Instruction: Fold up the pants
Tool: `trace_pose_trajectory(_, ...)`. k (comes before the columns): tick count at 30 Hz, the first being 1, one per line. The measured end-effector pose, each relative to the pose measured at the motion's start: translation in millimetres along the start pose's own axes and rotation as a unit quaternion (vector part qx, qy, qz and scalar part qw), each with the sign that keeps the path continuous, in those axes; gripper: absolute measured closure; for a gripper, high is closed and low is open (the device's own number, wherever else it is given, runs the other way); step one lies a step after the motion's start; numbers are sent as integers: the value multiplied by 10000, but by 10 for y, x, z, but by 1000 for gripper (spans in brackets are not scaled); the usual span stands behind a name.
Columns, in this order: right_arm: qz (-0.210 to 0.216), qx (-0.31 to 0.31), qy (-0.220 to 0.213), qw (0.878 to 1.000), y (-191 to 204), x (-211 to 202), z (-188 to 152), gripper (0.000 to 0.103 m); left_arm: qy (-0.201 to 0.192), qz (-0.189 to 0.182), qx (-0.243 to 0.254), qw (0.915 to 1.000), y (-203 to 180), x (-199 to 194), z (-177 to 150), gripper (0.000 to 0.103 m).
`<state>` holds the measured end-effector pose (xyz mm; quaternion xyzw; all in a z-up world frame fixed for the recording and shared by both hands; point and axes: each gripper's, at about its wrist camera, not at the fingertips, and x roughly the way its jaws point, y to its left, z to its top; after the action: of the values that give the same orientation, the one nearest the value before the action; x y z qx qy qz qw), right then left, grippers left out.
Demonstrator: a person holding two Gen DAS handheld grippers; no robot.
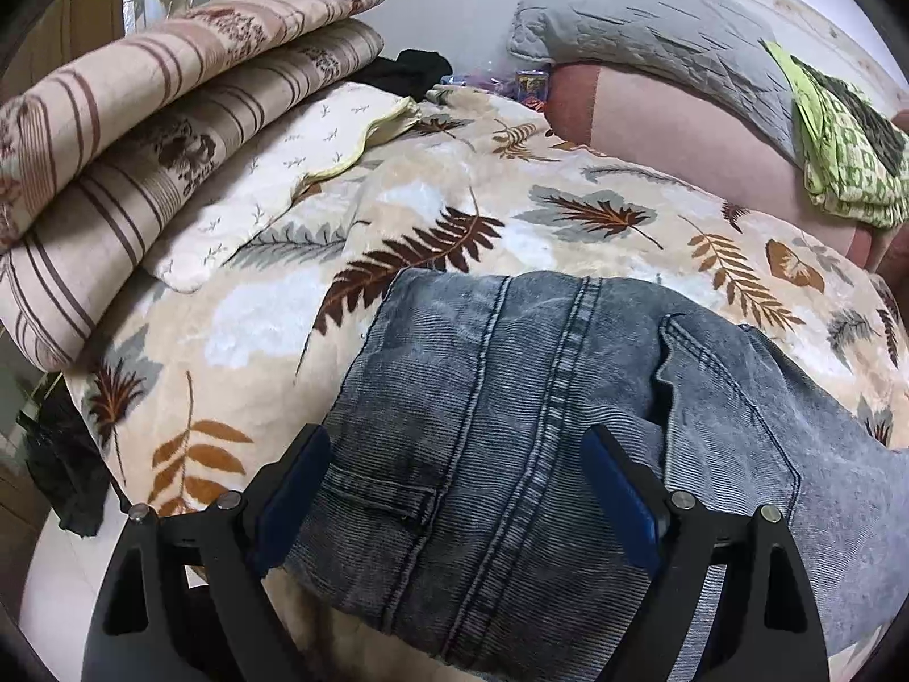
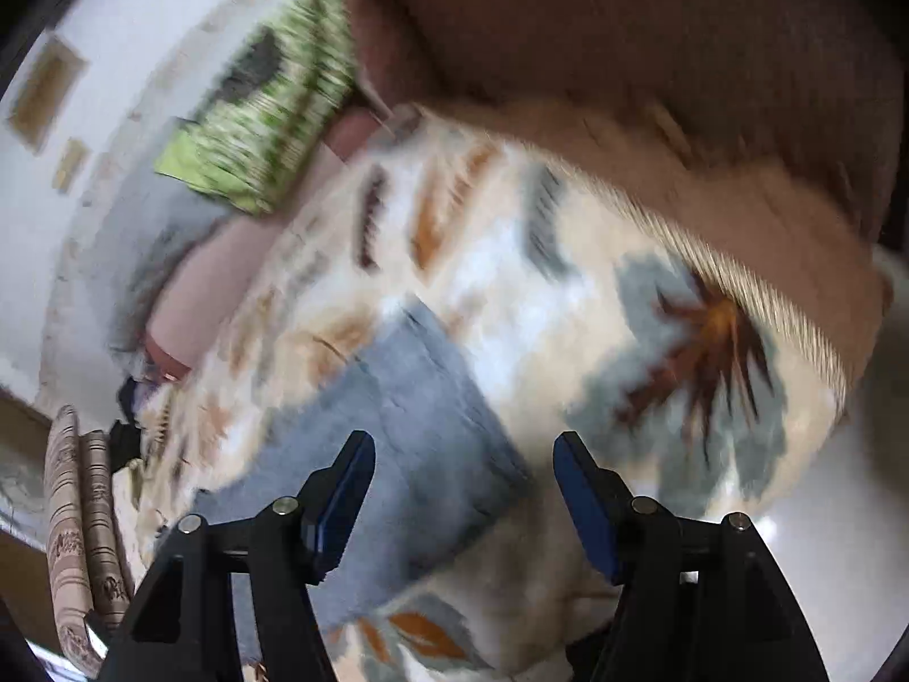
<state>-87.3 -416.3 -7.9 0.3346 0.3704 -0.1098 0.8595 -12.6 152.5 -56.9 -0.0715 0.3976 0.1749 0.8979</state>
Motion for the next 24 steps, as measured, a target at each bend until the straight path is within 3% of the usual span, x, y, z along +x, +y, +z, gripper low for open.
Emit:
trace_pose_trajectory(4, 643, -876, 64, 9941, 552, 20, 43, 32, -67, 21, 124, 9999, -71, -100, 33, 13)
trace_pose_trajectory(6, 920, -1270, 393, 9868, 771, 216, -25, 28, -105, 43, 207, 9997, -109, -147, 51, 13)
trace_pose_trajectory(9, 516, -1375, 1219, 9816, 750, 730, -186, 28, -147, 42, 253, 9996, -134, -211, 76, 13)
trace_pose_trajectory(10, 180, -1190, 1473, 9817, 620, 933, -237, 28, -155, 21, 258, 9995, -141, -227, 85, 13)
trace_pose_trajectory(11, 207, -1013, 1588, 9819, 513, 1041, -267, 28, -159, 13, 279, 9995, -150, -236, 91, 13)
trace_pose_trajectory(12, 373, -971, 1381, 9849, 479, 1001, -266, 28, -168, 25, 312, 9994, -161, -242, 95, 13)
trace_pose_trajectory(20, 620, -1429, 954, 9832, 813, 677, -120, 28, -114, -46, 513, 9986, -355, -230, 96, 13)
trace_pose_trajectory(24, 645, -1297, 1050, 9839, 862, 878, 32, 26, -181, 20, 753, 9970, -470, -270, 73, 13)
